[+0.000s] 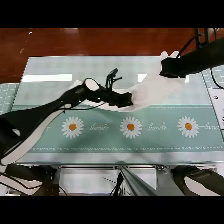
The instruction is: Fold the shirts.
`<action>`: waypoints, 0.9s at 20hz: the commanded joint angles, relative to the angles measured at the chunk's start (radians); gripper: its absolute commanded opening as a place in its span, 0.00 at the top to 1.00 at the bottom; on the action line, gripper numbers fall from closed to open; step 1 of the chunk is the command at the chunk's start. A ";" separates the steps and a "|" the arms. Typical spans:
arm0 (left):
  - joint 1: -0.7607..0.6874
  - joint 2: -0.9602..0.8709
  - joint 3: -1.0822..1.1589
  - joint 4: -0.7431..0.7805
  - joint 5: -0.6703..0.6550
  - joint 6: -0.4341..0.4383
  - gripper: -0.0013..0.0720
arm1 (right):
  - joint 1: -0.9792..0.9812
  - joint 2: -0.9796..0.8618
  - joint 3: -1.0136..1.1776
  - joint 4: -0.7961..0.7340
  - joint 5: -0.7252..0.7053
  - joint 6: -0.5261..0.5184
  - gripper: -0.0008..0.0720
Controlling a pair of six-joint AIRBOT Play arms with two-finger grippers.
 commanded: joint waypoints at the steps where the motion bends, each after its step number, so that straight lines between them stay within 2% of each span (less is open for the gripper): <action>1: -0.073 -0.076 0.003 -0.151 0.053 0.008 0.95 | 0.024 0.047 0.001 -0.024 0.018 0.049 0.96; 4: 0.000 -0.058 0.003 -0.147 0.064 0.011 0.95 | 0.024 0.053 0.001 -0.037 0.019 0.056 0.96; 6: 0.110 0.010 0.003 -0.130 0.049 0.045 0.95 | 0.025 0.046 0.001 -0.037 0.014 0.055 0.96; 9: 0.301 0.183 0.003 -0.026 0.032 0.047 0.95 | 0.068 0.005 0.001 -0.063 -0.010 0.043 0.96; 15: 0.680 0.566 0.003 0.099 -0.082 0.050 0.95 | 0.265 -0.160 0.001 -0.054 -0.274 0.135 0.96; 18: 0.830 0.729 0.003 0.098 -0.122 0.050 0.95 | 0.340 -0.278 0.001 0.054 -0.409 0.135 0.96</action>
